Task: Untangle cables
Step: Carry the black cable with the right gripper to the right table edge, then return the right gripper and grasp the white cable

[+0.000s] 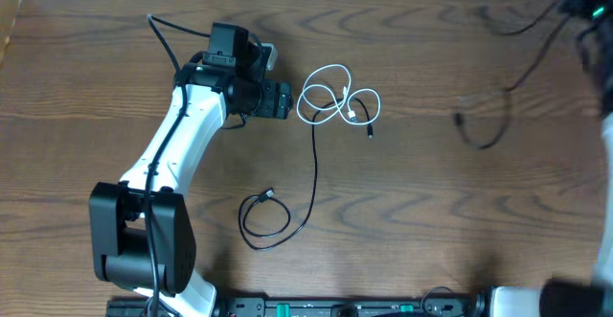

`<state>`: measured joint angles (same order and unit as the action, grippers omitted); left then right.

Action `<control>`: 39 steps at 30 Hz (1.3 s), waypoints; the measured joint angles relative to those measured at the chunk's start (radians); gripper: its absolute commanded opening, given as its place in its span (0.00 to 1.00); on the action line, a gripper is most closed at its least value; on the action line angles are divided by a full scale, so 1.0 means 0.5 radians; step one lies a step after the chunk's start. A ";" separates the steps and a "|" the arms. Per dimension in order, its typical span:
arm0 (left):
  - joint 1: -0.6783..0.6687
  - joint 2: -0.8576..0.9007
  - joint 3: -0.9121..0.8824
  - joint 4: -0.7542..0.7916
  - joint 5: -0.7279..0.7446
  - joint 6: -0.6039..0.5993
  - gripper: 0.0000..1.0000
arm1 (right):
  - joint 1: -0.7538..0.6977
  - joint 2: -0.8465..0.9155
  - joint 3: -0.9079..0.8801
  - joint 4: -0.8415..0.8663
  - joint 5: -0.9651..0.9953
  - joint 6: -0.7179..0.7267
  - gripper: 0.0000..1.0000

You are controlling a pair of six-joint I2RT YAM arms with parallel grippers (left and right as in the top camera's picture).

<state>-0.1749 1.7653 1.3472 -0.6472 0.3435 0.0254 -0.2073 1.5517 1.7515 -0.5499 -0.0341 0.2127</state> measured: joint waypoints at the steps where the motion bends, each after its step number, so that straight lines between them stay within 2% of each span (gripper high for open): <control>1: 0.000 0.000 0.000 -0.002 0.000 0.000 0.88 | -0.083 0.159 0.278 -0.195 -0.030 -0.042 0.01; 4: 0.000 0.000 0.000 0.002 0.005 0.000 0.88 | -0.264 0.462 0.776 -0.444 -0.058 -0.083 0.01; 6: 0.000 0.000 0.000 0.000 0.005 0.000 0.88 | -0.358 0.554 0.905 -0.493 -0.063 -0.083 0.01; 13: 0.000 0.000 0.000 -0.002 0.005 0.000 0.88 | -0.715 0.688 0.929 -0.597 0.040 -0.074 0.01; 19: 0.000 0.000 0.000 -0.006 0.005 0.000 0.88 | -0.899 0.694 0.629 -0.465 0.069 -0.075 0.02; 22: 0.000 0.000 0.000 -0.006 0.005 0.000 0.88 | -0.941 0.704 0.420 -0.378 0.072 -0.085 0.16; 23: 0.000 0.000 0.000 -0.006 0.005 0.000 0.88 | -0.945 0.706 0.382 -0.361 0.073 -0.099 0.25; 24: 0.000 0.000 0.000 -0.005 0.005 0.000 0.88 | -0.945 0.706 0.346 -0.345 0.076 -0.108 0.51; 25: 0.000 0.000 0.000 -0.006 0.005 0.000 0.88 | -0.945 0.708 0.253 -0.304 0.076 -0.135 0.61; 26: 0.000 0.000 0.000 -0.006 0.005 0.000 0.88 | -0.945 0.710 0.223 -0.280 0.079 -0.140 0.84; 27: 0.000 0.000 0.000 -0.006 0.005 0.000 0.88 | -0.945 0.710 0.189 -0.261 0.079 -0.146 0.99; 35: 0.000 0.000 0.000 0.002 0.005 0.000 0.88 | -0.926 0.712 0.133 -0.249 -0.050 -0.176 0.99; 39: 0.001 0.000 0.000 0.022 0.005 0.008 0.88 | -0.771 0.708 0.133 -0.244 -0.290 -0.177 0.99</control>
<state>-0.1745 1.7653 1.3472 -0.6361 0.3458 0.0296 -0.5926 1.9057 1.8179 -0.6720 -0.1791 0.1242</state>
